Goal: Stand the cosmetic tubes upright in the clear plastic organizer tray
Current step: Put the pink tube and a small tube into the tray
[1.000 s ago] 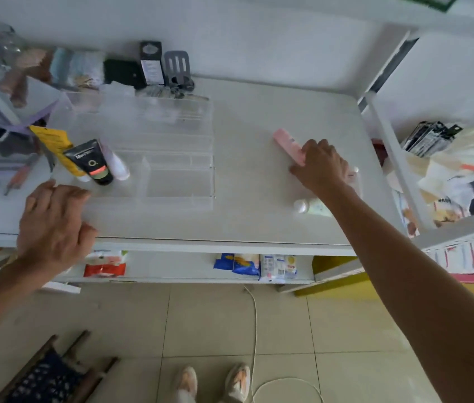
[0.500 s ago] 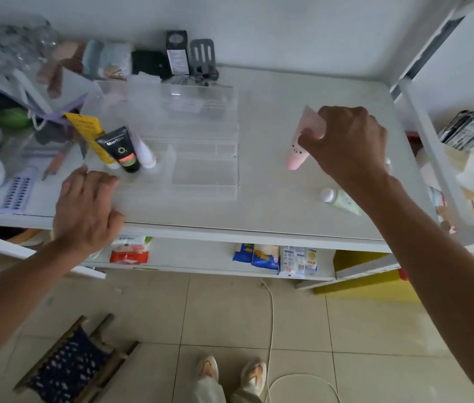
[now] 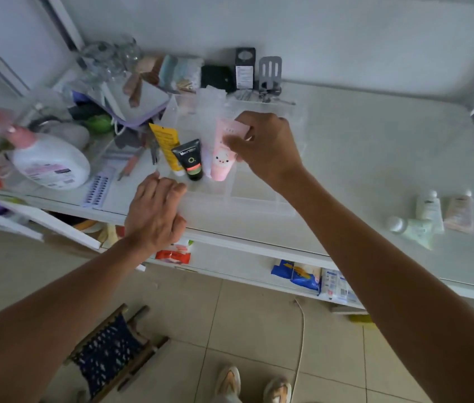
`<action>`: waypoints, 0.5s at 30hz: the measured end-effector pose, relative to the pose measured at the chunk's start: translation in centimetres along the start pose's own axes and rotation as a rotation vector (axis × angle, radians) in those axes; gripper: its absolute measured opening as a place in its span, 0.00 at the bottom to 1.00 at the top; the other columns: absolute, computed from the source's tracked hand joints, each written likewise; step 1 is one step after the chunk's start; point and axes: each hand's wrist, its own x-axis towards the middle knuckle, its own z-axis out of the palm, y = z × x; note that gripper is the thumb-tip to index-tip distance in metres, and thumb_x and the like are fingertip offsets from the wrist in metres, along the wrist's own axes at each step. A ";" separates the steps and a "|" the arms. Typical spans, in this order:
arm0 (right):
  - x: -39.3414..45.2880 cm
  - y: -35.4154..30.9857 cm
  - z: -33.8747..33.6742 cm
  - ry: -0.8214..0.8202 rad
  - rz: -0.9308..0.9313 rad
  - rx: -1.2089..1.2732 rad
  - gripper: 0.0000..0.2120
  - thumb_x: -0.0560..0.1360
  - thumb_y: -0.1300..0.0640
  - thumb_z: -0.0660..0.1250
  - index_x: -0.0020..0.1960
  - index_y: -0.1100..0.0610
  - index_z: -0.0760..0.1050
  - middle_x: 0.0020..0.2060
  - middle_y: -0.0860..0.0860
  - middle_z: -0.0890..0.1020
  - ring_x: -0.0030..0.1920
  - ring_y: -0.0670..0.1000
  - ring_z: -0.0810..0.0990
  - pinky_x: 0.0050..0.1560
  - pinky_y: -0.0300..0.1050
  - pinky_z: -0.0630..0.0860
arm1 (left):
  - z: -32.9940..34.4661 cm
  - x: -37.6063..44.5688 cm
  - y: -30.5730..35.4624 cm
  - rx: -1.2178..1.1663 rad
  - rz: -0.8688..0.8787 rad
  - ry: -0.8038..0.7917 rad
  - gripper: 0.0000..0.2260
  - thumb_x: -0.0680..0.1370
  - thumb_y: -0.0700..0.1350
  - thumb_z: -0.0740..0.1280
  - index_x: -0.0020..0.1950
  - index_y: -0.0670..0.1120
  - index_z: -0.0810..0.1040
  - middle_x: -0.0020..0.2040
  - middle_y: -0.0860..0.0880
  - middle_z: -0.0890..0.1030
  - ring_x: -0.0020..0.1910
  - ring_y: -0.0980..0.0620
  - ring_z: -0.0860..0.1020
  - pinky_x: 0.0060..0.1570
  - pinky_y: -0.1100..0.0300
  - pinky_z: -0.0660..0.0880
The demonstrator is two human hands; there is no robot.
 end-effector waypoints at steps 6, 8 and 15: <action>0.5 0.5 1.4 -0.055 -0.080 -0.273 0.10 0.74 0.49 0.69 0.55 0.46 0.82 0.47 0.52 0.86 0.48 0.56 0.82 0.46 0.48 0.80 | 0.4 0.1 -0.2 0.004 0.015 -0.004 0.24 0.71 0.47 0.60 0.65 0.40 0.72 0.56 0.36 0.80 0.58 0.40 0.70 0.75 0.42 0.64; 0.2 0.6 2.0 -0.087 -0.088 -0.300 0.11 0.75 0.49 0.69 0.56 0.46 0.81 0.48 0.53 0.86 0.50 0.58 0.83 0.48 0.51 0.81 | 0.6 0.1 -0.3 0.003 0.017 0.004 0.23 0.72 0.47 0.60 0.66 0.40 0.72 0.56 0.37 0.80 0.57 0.40 0.71 0.76 0.41 0.65; -1.3 0.2 1.5 -0.060 -0.043 -0.225 0.16 0.74 0.49 0.73 0.61 0.44 0.78 0.52 0.47 0.86 0.49 0.53 0.84 0.47 0.50 0.82 | 1.1 0.0 -0.3 -0.012 0.025 0.052 0.22 0.73 0.47 0.60 0.65 0.39 0.73 0.55 0.36 0.81 0.55 0.39 0.74 0.74 0.40 0.68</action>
